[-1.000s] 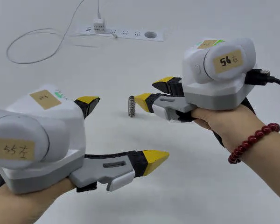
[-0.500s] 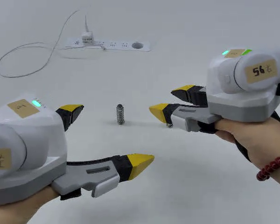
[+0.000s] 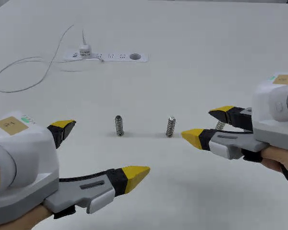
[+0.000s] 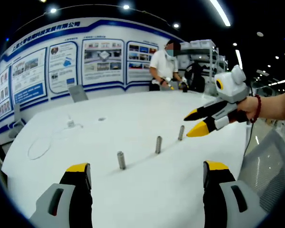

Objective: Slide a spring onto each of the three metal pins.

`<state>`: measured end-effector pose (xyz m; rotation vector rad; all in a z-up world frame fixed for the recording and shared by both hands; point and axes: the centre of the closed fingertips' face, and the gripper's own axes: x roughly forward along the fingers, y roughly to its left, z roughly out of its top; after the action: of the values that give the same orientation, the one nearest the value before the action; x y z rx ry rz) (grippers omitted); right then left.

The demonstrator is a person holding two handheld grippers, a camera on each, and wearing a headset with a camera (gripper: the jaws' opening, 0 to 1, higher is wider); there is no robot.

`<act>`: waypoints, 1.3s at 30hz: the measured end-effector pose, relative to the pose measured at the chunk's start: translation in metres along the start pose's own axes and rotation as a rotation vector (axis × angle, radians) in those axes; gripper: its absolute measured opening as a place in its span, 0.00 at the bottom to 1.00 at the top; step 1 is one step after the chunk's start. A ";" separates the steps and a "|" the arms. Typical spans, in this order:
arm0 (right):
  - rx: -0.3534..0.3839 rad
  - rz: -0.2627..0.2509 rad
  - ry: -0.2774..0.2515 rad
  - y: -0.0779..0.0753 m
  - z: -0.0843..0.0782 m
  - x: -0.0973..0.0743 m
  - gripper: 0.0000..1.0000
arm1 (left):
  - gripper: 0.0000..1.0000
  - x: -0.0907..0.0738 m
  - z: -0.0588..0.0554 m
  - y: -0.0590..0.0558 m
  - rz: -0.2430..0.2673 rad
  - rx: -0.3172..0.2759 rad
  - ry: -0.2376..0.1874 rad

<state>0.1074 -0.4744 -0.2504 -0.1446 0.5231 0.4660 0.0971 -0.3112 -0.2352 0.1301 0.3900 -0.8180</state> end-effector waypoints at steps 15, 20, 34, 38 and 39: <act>0.061 -0.035 0.022 -0.010 -0.029 -0.030 0.61 | 1.00 -0.008 -0.008 -0.004 -0.021 0.005 0.041; 0.086 -0.048 0.028 -0.008 -0.038 -0.035 0.63 | 1.00 -0.010 -0.010 -0.004 -0.013 -0.001 0.048; 0.131 -0.063 0.018 -0.006 -0.049 -0.049 0.73 | 0.98 -0.012 -0.020 -0.001 0.019 -0.024 0.098; 0.126 -0.067 0.016 -0.004 -0.052 -0.053 0.74 | 0.99 -0.013 -0.019 -0.002 0.025 -0.030 0.085; 0.123 -0.067 0.016 -0.004 -0.053 -0.054 0.74 | 0.99 -0.013 -0.019 -0.003 0.024 -0.030 0.083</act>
<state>0.0445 -0.5118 -0.2681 -0.0477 0.5597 0.3663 0.0818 -0.2991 -0.2475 0.1409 0.4778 -0.7839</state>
